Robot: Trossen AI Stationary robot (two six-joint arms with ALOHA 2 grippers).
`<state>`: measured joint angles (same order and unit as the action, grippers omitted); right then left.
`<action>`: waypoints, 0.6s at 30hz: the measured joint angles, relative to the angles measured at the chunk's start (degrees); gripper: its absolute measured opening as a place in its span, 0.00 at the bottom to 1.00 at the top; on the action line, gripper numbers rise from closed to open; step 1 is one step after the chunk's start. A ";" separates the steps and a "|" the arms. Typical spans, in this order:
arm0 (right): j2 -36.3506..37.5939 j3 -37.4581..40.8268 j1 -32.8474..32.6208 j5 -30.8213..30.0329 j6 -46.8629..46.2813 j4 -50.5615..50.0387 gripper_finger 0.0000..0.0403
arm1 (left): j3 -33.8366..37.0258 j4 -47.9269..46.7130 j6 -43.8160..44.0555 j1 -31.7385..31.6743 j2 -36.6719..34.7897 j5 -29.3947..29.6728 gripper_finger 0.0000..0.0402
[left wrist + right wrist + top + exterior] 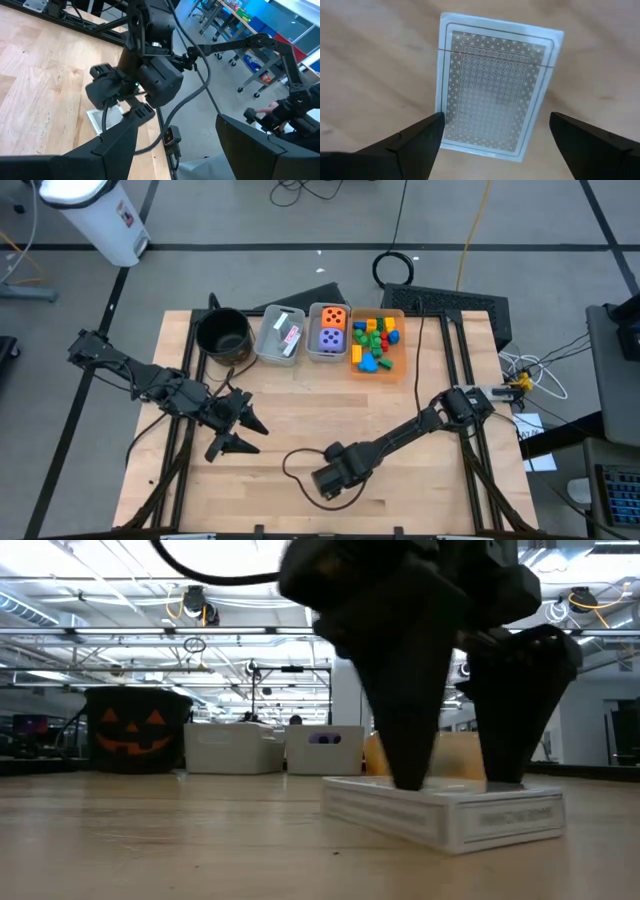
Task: Pick & Place Toys
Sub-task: Put the brown deck of cards into the left gray bin
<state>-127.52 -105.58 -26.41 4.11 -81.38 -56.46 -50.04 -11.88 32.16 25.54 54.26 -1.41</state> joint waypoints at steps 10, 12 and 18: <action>1.49 1.07 0.84 -1.09 -0.87 6.84 0.89 | -0.02 -0.32 0.00 -0.02 0.00 0.00 0.69; 1.70 1.02 1.11 -1.05 -1.99 8.22 0.89 | -0.02 -0.32 0.00 -0.01 0.00 0.00 0.69; 2.34 1.02 0.85 -1.16 -4.47 9.64 0.89 | -0.02 -0.37 0.00 -0.01 0.00 0.00 0.69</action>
<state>-125.19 -104.55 -25.56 2.95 -85.86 -46.82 -50.06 -12.25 32.16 25.53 54.26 -1.41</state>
